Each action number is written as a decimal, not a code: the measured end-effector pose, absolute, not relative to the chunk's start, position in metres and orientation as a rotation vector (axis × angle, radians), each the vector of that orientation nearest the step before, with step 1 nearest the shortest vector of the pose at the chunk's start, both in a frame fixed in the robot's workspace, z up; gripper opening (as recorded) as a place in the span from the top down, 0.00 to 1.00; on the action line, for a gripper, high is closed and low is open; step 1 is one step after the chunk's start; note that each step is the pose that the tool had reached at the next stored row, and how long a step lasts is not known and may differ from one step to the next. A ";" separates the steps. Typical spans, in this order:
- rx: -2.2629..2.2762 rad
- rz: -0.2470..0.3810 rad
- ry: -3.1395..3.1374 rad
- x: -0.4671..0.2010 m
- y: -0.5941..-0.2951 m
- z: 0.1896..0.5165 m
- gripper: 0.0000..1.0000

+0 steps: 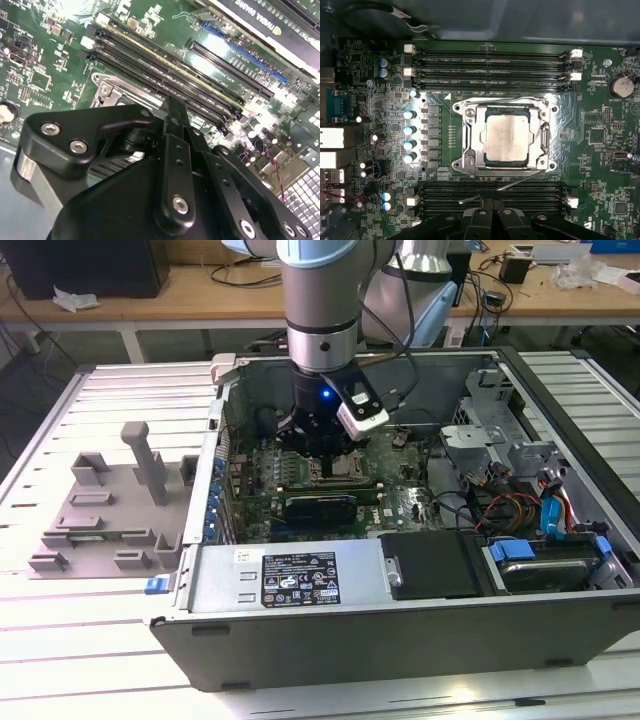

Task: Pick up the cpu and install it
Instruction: 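Install the second cpu locking lever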

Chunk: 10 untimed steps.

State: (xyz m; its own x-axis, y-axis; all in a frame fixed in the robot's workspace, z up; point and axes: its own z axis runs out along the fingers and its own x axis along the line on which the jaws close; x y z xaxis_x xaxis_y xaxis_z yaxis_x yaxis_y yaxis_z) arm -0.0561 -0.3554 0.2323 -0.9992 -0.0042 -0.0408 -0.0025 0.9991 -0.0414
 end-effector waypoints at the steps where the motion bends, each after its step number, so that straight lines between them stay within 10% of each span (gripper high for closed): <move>1: 0.001 -0.065 3.100 -0.056 -0.356 0.231 0.89; 10: 0.122 -0.067 3.099 -0.057 -0.356 0.222 0.89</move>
State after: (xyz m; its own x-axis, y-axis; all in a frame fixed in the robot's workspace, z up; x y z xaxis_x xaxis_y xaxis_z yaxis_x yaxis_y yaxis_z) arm -0.0565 -0.3559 0.2222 -0.9961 0.0780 -0.0408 0.0797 0.9960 -0.0415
